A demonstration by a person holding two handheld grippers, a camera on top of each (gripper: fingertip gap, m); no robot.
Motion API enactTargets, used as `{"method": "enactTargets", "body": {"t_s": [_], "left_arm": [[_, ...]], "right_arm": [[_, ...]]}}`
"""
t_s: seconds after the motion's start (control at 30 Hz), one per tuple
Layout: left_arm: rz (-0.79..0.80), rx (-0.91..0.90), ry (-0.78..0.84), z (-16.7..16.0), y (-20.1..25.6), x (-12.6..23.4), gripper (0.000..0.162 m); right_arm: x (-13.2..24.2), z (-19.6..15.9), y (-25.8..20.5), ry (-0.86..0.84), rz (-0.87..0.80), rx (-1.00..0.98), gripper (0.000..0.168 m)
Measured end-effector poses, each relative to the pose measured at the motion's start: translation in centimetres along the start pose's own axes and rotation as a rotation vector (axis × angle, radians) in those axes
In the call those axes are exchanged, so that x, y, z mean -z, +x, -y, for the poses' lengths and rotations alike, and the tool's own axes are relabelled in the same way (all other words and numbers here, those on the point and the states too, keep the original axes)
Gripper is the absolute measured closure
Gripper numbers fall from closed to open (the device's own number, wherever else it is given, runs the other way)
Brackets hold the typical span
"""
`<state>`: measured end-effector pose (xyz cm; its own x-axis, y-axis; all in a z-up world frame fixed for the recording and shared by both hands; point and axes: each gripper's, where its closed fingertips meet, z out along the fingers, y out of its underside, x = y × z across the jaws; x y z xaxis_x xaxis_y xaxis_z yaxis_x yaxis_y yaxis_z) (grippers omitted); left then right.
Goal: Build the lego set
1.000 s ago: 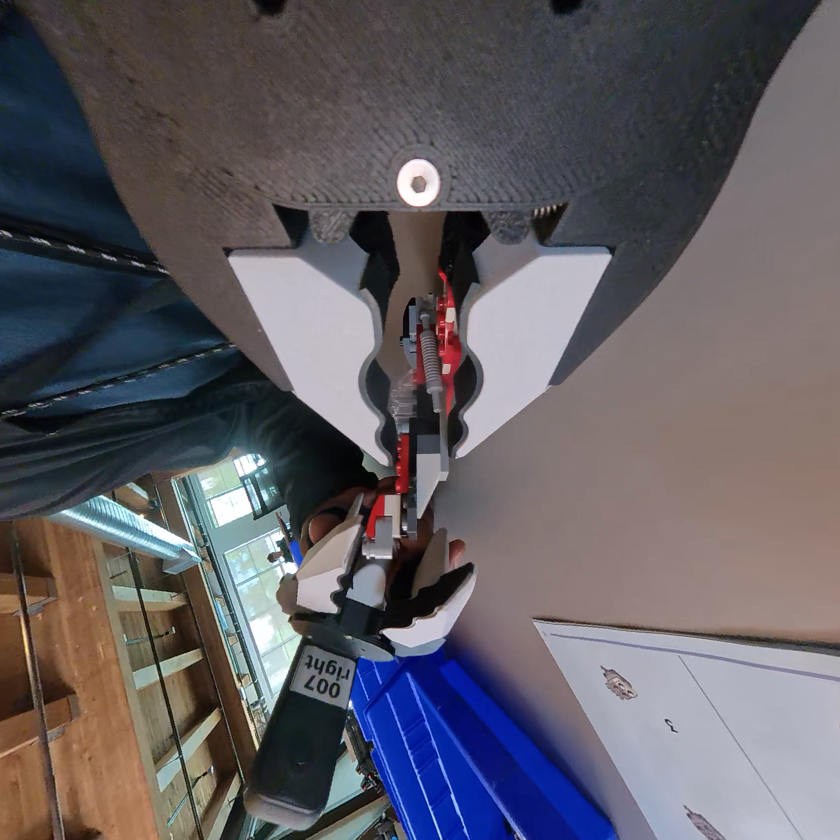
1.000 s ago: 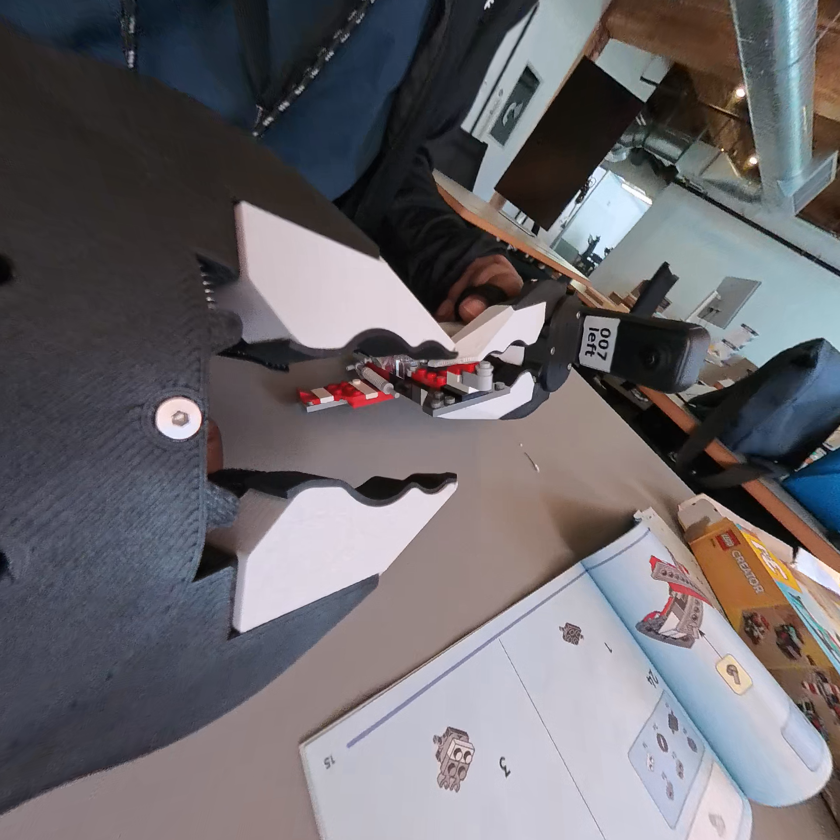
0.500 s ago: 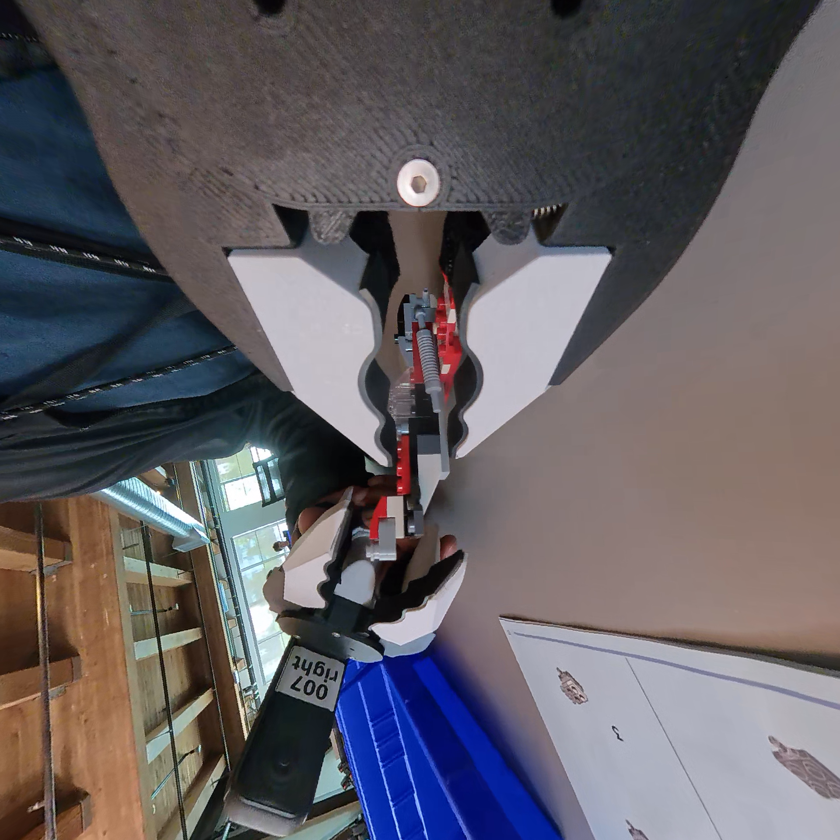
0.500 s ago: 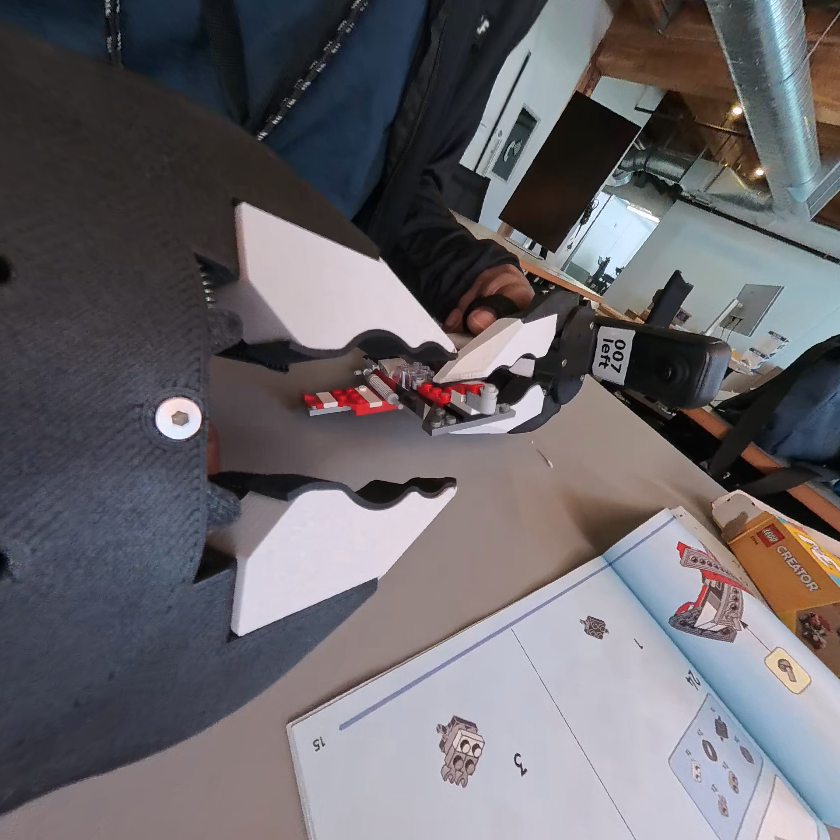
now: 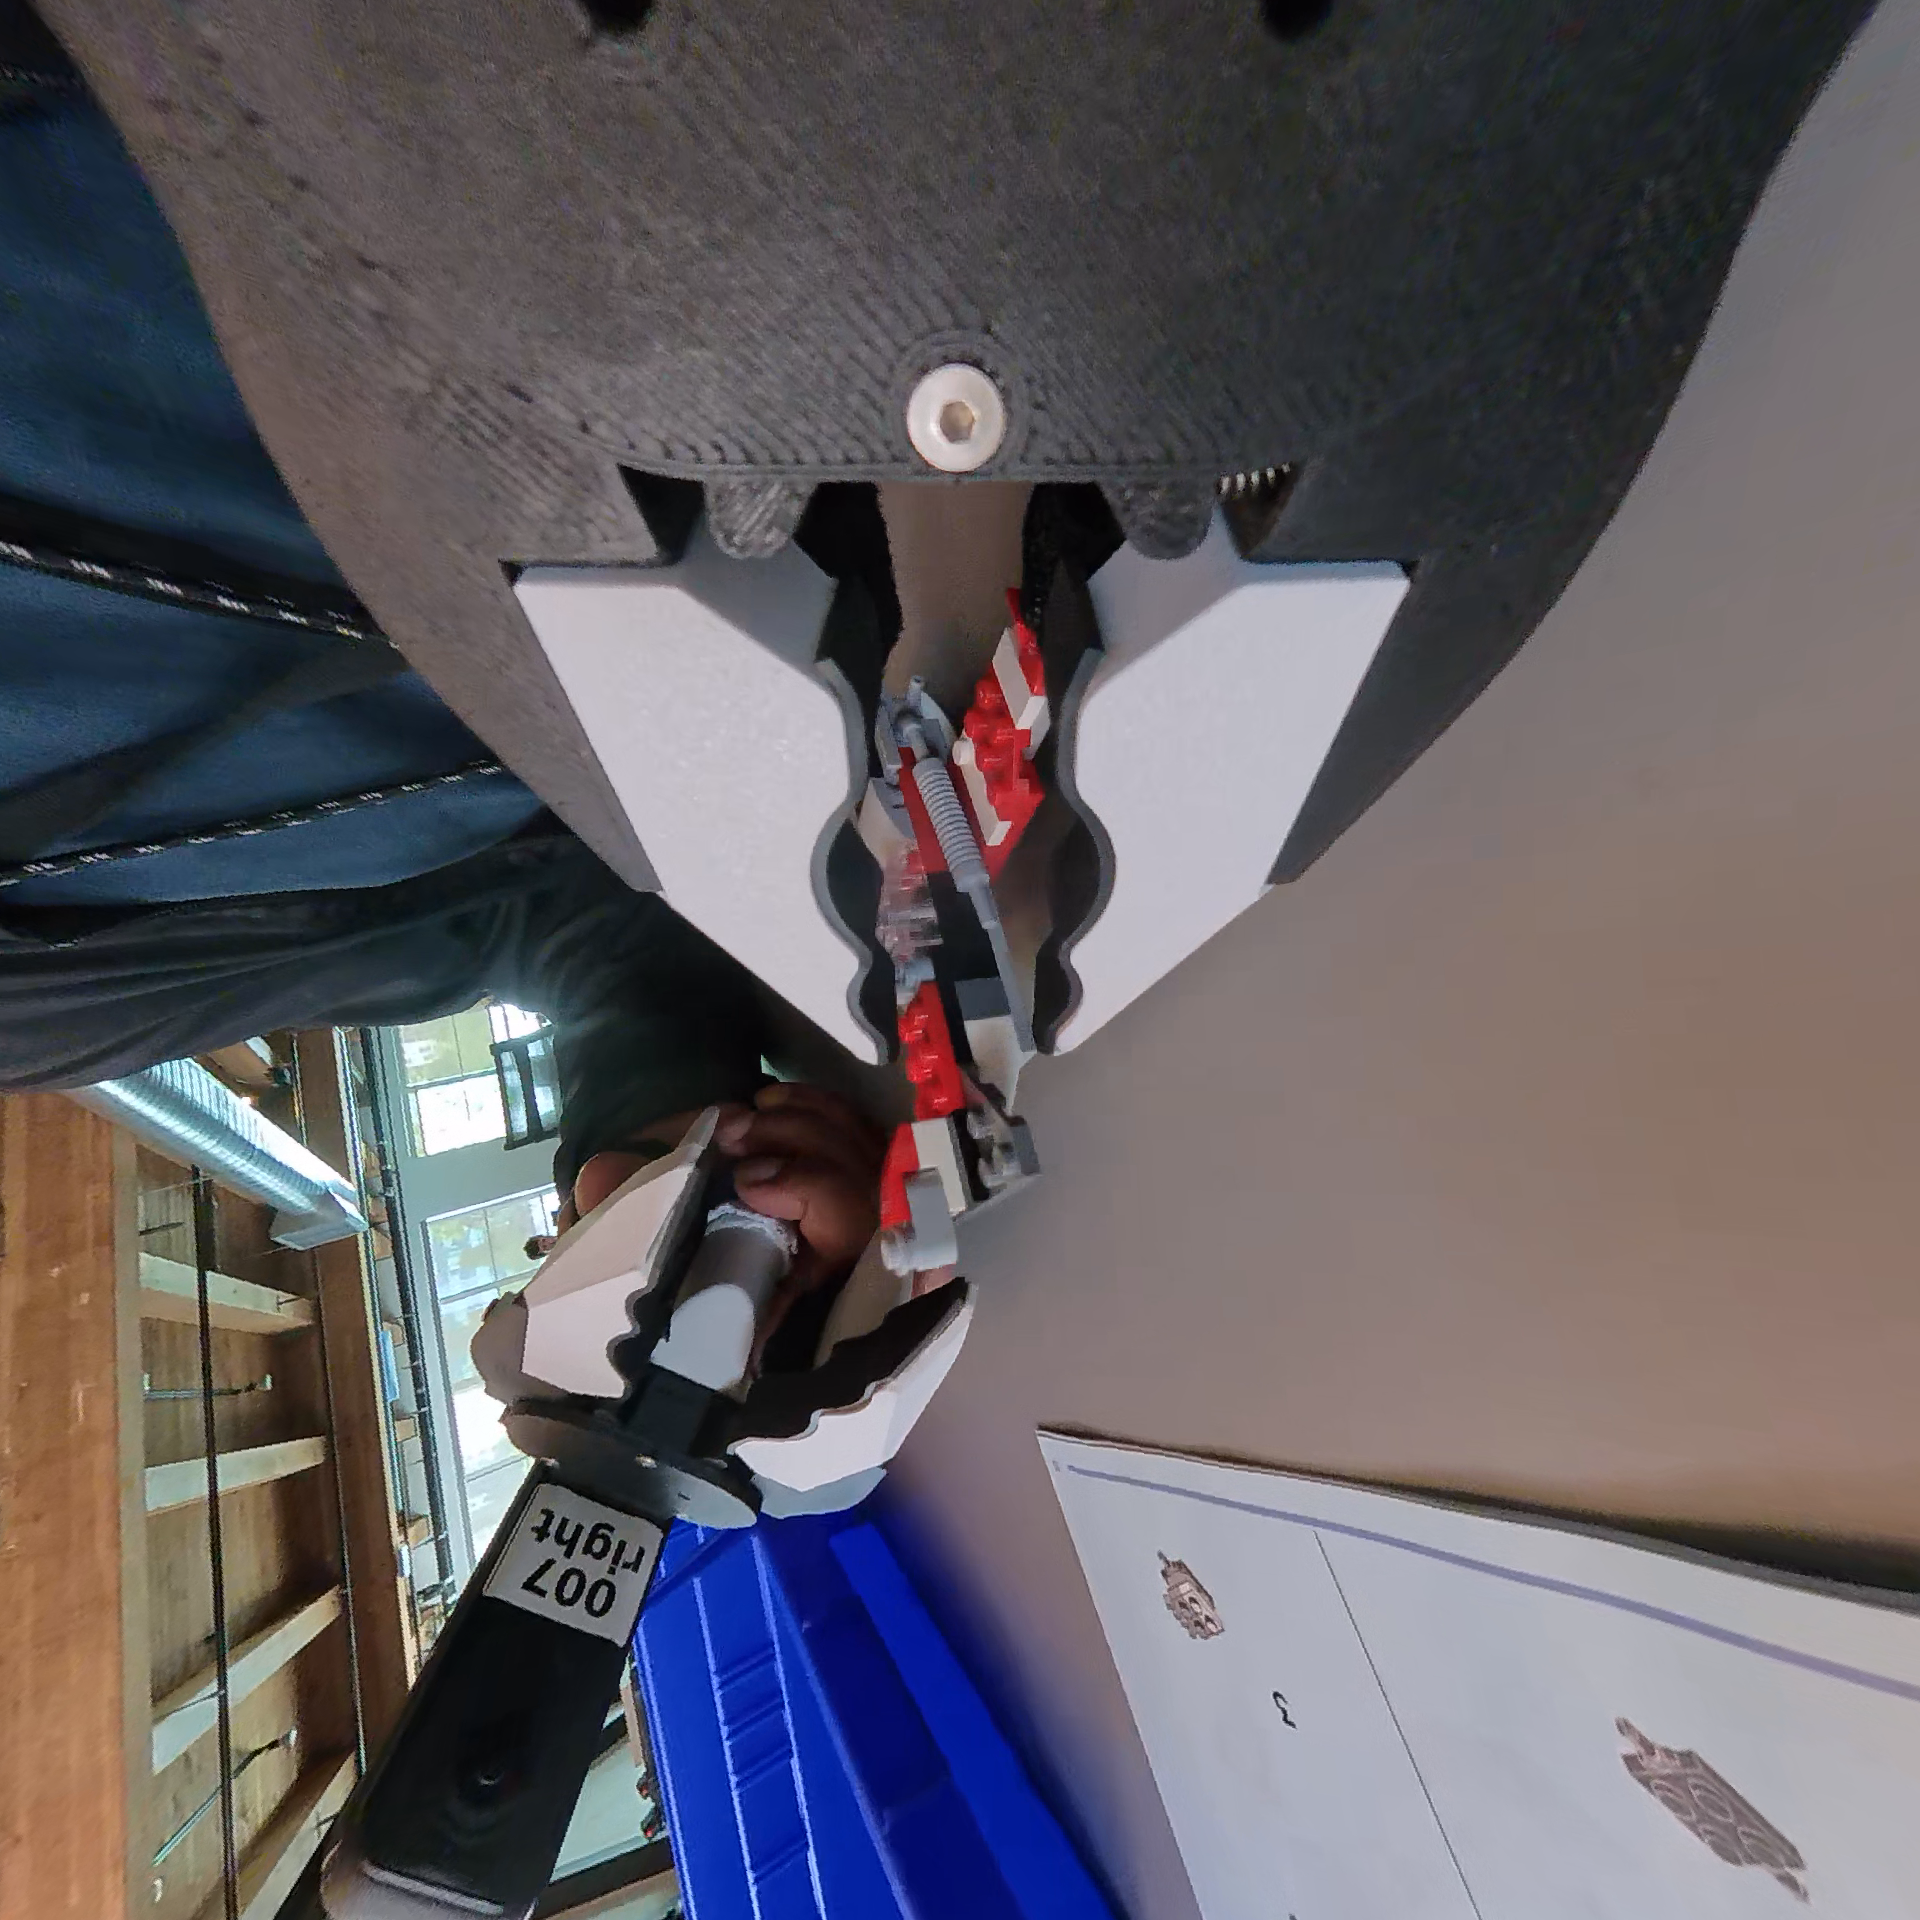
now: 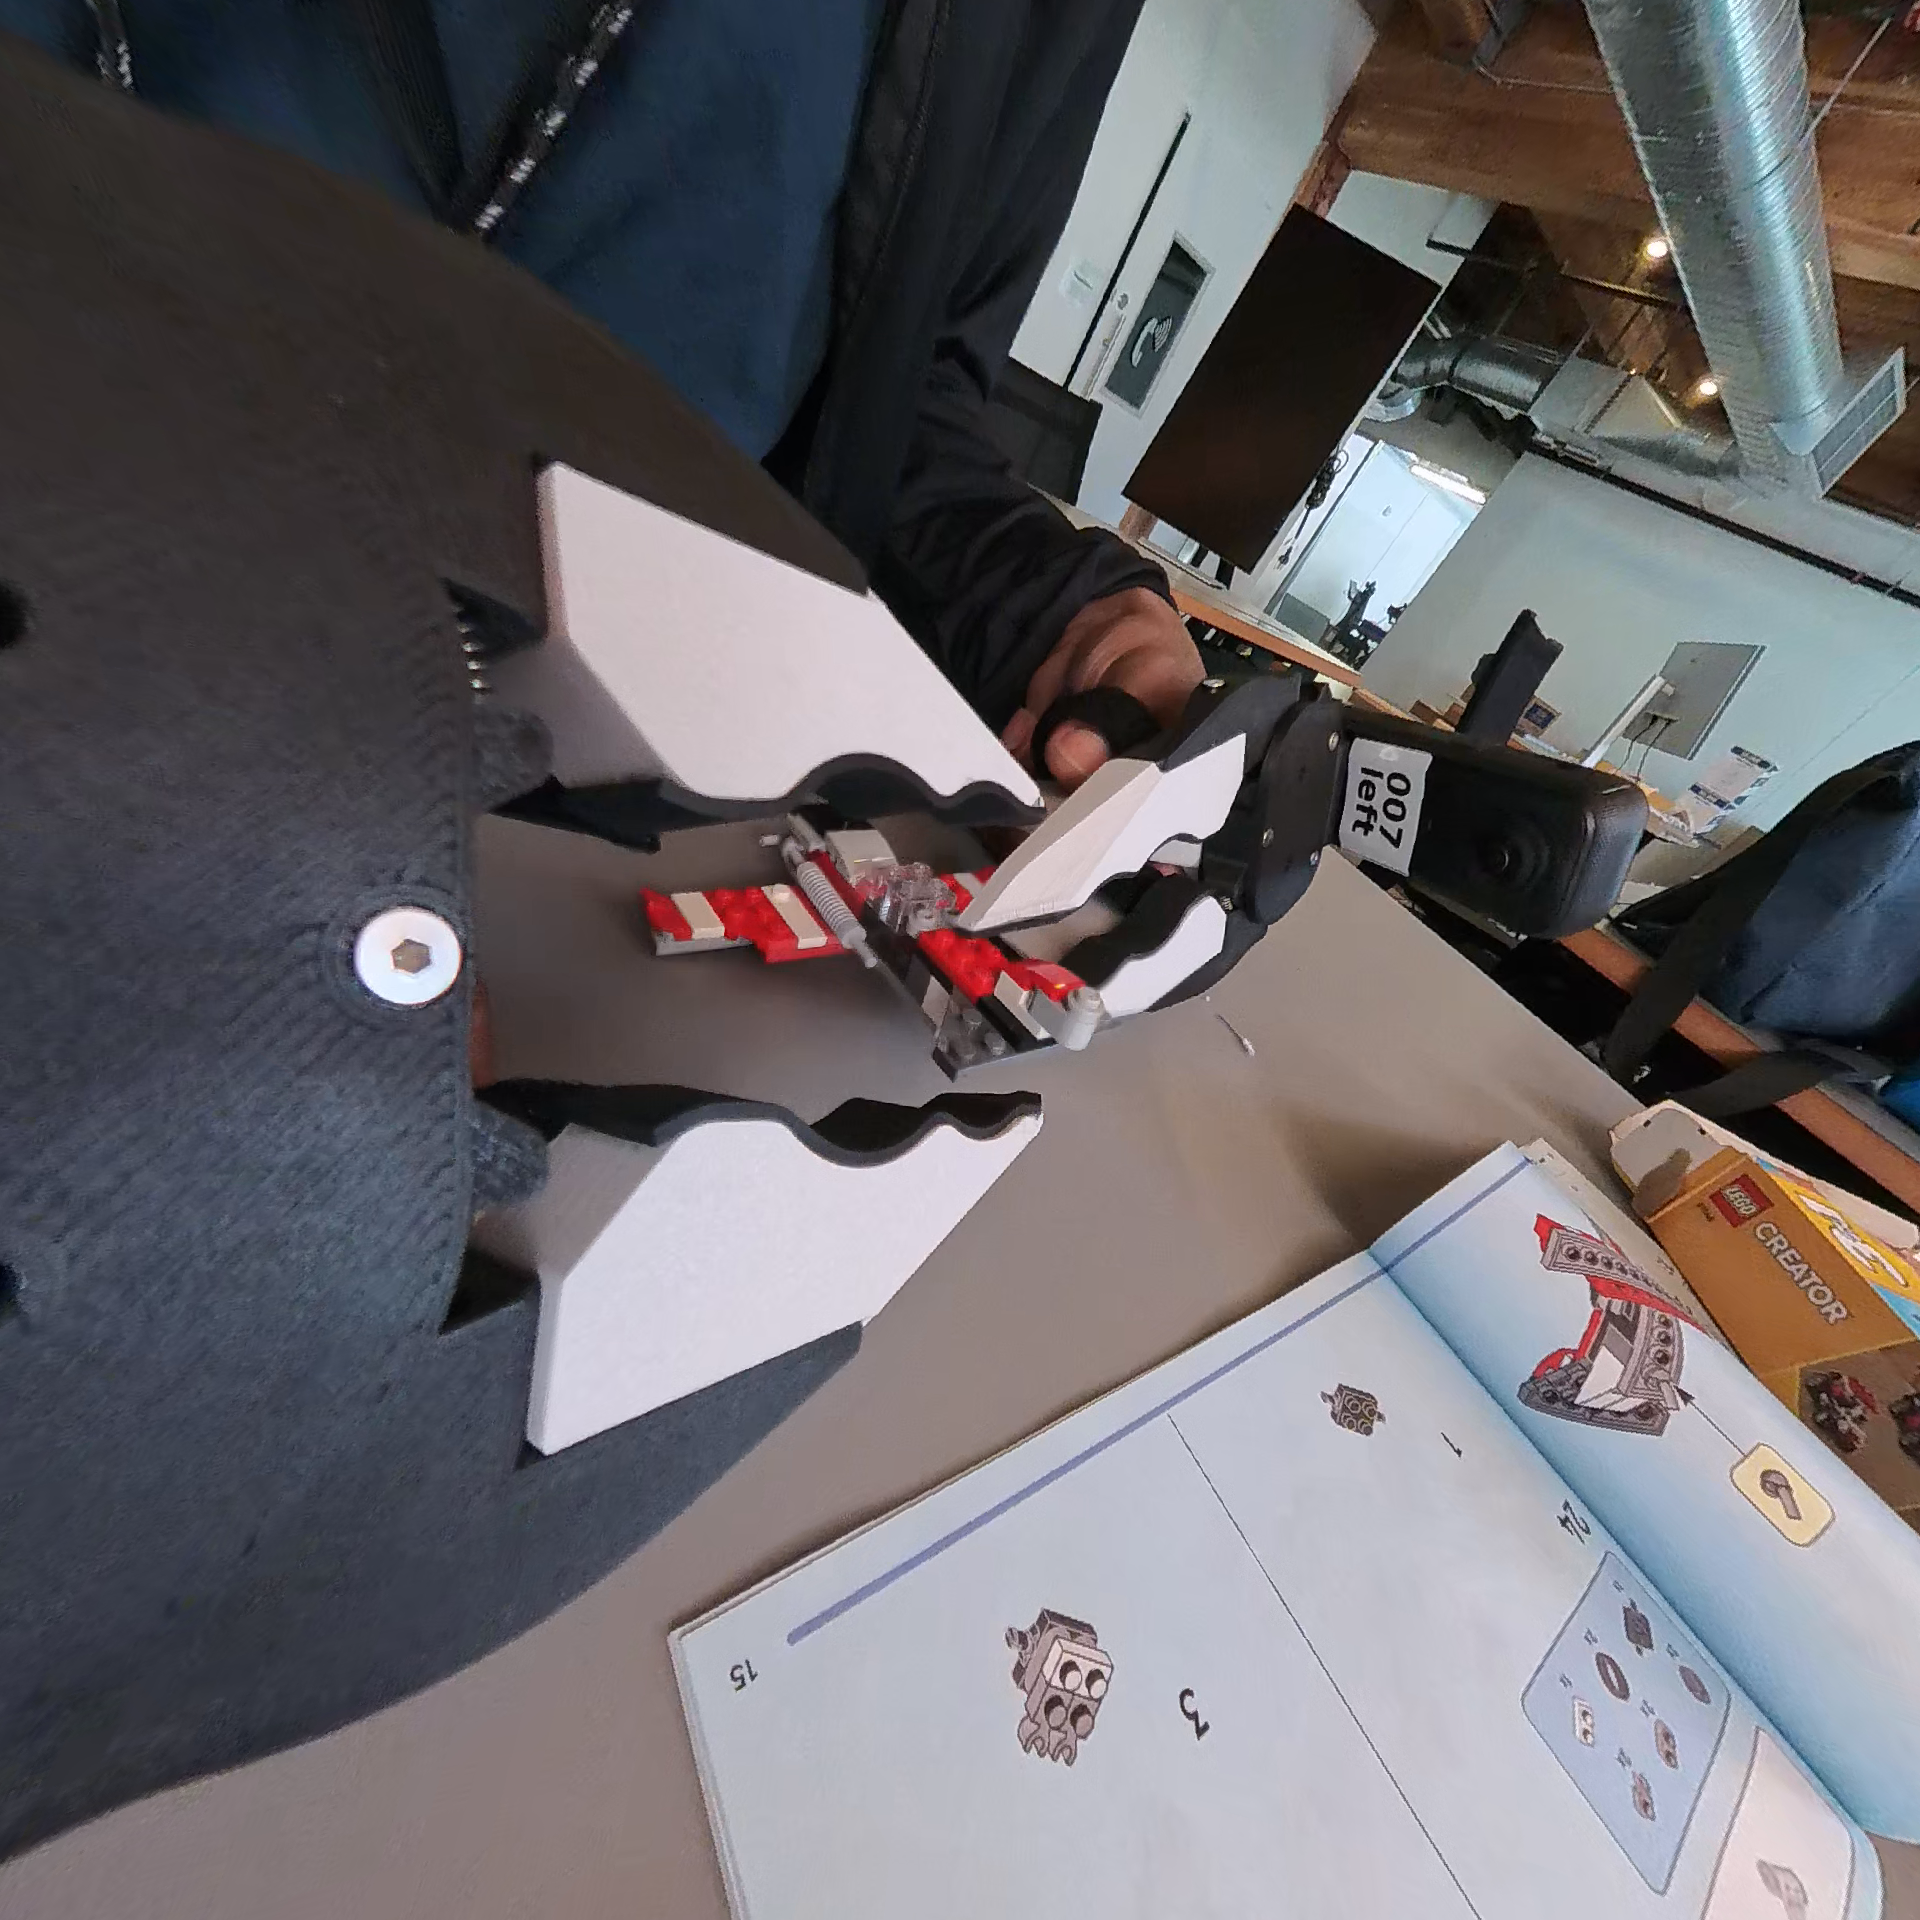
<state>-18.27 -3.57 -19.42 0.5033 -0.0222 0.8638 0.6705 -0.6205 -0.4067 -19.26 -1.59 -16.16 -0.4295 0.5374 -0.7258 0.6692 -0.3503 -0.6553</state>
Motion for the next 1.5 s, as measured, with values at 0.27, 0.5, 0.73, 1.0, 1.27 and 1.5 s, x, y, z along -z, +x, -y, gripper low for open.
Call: {"method": "enactTargets", "body": {"t_s": [0.27, 0.5, 0.73, 1.0, 1.27, 1.5], "left_arm": [[0.024, 0.013, 0.062, 0.8, -0.4, 0.6, 0.123], [0.045, 0.028, 0.131, 1.7, -0.8, 1.3, 0.118], [0.052, 0.015, 0.156, 1.8, -0.8, 1.6, 0.116], [0.033, -0.023, 0.193, 2.0, -0.2, 2.1, 0.115], [-0.008, -0.019, 0.213, 2.1, 0.3, 2.5, 0.115], [-0.039, -0.003, 0.215, 2.2, 0.5, 2.6, 0.115]], "right_arm": [[0.6, 0.8, 0.3, 0.058, -0.013, -0.015, 0.117], [2.3, 3.2, 0.7, 0.239, -0.039, -0.031, 0.114], [19.2, 13.5, -9.2, 1.294, 0.64, -0.075, 0.114], [26.5, 16.9, -26.6, 1.406, 1.37, 0.191, 0.108], [23.3, 18.6, -27.2, 1.365, 1.461, 0.113, 0.11], [22.4, 18.7, -25.4, 1.35, 1.461, 0.116, 0.113]]}}
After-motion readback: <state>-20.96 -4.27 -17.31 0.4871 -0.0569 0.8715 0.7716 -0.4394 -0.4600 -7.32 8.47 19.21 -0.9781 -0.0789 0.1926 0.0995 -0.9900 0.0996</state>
